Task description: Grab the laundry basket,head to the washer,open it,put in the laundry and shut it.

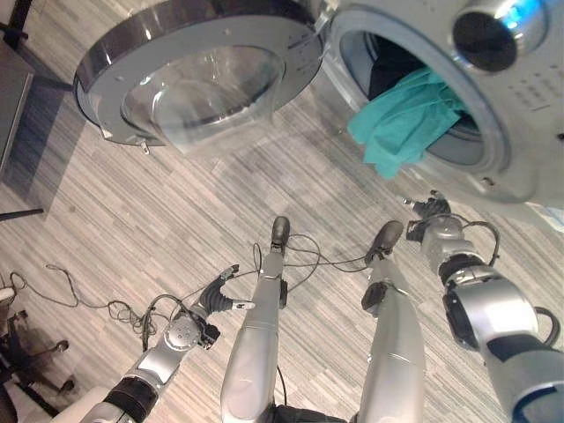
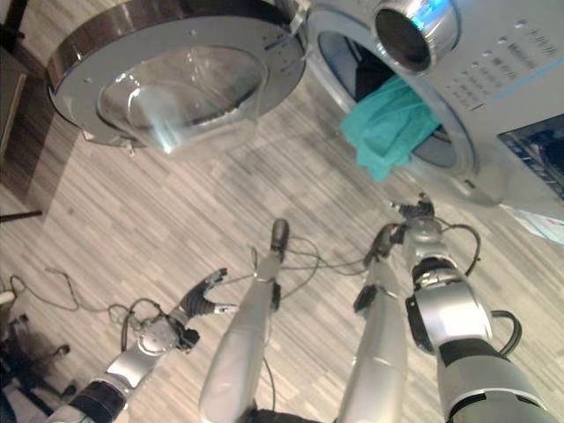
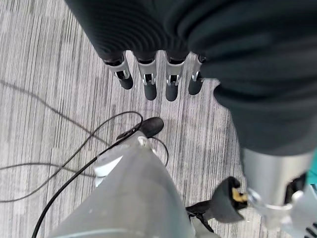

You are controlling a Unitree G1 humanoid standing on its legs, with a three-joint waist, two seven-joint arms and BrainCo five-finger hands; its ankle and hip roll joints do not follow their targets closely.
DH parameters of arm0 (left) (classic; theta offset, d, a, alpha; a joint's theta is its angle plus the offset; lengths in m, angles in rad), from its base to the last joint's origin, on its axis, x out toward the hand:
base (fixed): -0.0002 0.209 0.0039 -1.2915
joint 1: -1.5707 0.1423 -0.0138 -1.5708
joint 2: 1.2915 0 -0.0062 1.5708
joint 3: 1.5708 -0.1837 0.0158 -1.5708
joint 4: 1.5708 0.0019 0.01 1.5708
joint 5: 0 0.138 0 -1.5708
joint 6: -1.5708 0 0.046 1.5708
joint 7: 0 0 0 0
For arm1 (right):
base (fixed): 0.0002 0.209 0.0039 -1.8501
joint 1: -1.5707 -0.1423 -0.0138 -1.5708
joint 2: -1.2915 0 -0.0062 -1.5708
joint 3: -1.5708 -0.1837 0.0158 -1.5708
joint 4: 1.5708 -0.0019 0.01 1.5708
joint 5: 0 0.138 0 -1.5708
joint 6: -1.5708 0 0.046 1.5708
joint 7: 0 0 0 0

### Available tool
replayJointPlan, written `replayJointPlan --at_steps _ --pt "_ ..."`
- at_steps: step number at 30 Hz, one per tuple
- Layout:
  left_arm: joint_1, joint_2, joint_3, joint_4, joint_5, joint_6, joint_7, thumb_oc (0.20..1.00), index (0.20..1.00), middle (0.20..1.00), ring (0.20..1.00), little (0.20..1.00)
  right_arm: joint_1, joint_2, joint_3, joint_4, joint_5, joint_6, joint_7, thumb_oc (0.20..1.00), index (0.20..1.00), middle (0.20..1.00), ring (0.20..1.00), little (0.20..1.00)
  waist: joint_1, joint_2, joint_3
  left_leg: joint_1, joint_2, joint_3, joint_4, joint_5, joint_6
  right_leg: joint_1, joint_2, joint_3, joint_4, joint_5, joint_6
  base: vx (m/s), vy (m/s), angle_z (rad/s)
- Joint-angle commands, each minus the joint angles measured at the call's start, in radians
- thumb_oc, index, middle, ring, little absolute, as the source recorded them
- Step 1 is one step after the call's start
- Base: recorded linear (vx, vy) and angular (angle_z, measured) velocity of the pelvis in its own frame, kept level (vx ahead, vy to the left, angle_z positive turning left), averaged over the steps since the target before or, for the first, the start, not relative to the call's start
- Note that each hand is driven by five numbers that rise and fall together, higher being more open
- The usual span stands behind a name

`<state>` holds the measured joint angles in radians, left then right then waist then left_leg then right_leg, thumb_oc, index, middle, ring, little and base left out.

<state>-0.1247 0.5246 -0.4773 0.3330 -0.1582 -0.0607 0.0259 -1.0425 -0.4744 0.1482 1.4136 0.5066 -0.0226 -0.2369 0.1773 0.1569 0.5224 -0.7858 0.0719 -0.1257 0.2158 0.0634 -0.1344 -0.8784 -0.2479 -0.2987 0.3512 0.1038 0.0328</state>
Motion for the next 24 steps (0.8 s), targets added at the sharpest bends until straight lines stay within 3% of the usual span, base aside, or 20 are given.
replayJointPlan --at_steps 1,12,24 --pt "0.074 0.017 -0.015 -0.06 -0.034 -0.02 0.0 1.0 1.0 1.0 1.0 1.0 -0.015 -0.102 0.022 0.018 0.079 -0.027 -0.017 1.0 1.0 1.0 1.0 1.0 0.012 0.06 -0.012 -0.116 -0.044 0.022 0.074 -0.062 0.057 0.005 0.023 0.006 0.049 -0.186 0.088 0.01 0.007 0.2" --pt "0.052 0.026 0.008 -0.164 -0.09 -0.037 0.017 1.0 1.0 1.0 1.0 1.0 -0.121 -0.276 0.017 0.061 0.195 -0.02 0.014 1.0 1.0 1.0 1.0 1.0 0.059 0.095 -0.009 -0.214 -0.076 -0.018 0.081 -0.043 0.046 -0.115 -0.011 -0.015 0.176 -0.247 0.09 0.01 0.001 0.16" --pt "0.047 0.006 -0.022 -0.219 -0.13 -0.047 0.017 1.0 1.0 1.0 1.0 1.0 -0.175 -0.189 0.082 0.065 0.167 -0.01 0.036 1.0 1.0 1.0 1.0 1.0 0.093 0.093 -0.023 -0.262 -0.104 -0.05 0.094 -0.04 0.048 -0.148 -0.039 -0.047 0.244 -0.296 0.083 0.02 -0.005 0.14"
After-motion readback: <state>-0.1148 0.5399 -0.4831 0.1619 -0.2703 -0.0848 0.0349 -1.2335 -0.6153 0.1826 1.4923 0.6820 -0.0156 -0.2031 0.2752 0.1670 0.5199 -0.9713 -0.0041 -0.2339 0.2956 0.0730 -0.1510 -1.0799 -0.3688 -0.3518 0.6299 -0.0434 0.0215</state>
